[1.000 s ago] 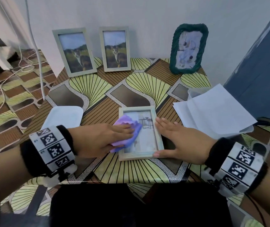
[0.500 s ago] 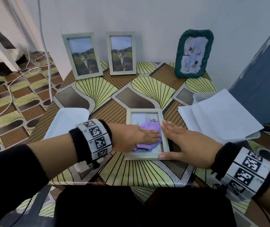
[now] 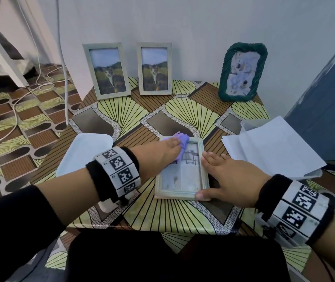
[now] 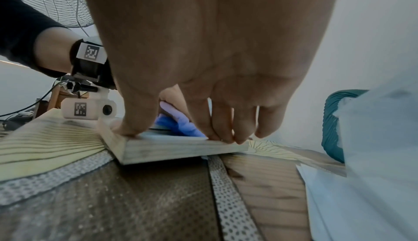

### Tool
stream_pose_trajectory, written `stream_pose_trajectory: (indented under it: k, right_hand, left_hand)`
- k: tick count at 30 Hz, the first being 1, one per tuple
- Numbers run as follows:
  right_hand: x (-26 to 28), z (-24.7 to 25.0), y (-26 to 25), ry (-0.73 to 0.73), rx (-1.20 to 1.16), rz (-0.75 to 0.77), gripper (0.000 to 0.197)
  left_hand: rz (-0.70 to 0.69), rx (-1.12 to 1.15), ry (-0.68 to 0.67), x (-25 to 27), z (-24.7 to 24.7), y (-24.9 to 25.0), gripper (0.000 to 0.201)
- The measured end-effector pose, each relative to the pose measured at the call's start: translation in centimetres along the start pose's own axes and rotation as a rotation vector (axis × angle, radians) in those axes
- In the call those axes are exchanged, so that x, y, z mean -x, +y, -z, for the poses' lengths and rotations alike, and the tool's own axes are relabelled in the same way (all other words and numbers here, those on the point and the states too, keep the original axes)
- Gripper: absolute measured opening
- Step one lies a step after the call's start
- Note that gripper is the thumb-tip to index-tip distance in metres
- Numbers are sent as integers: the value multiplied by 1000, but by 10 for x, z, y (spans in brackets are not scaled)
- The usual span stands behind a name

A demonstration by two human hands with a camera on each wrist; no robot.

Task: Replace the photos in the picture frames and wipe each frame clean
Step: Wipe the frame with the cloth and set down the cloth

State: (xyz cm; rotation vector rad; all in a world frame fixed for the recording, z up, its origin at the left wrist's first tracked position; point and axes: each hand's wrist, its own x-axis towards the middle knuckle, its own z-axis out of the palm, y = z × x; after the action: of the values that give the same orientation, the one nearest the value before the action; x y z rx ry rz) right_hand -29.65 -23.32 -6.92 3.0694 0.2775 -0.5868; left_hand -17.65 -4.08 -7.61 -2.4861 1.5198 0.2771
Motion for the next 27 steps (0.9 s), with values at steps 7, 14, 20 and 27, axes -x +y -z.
stream_pose_trajectory:
  k: [7, 14, 20, 27]
  right_hand:
    - [-1, 1, -3, 4, 14, -1, 109]
    - [-13, -2, -18, 39, 3, 24, 107]
    - [-20, -5, -31, 54, 27, 43, 110]
    - [-16, 0, -34, 64, -41, 8, 110]
  left_hand:
    - [243, 375, 404, 65, 15, -47, 48]
    - [421, 343, 376, 128, -19, -82, 33]
    - [485, 482, -115, 148, -56, -91, 78]
    - [493, 415, -137, 147, -52, -86, 92]
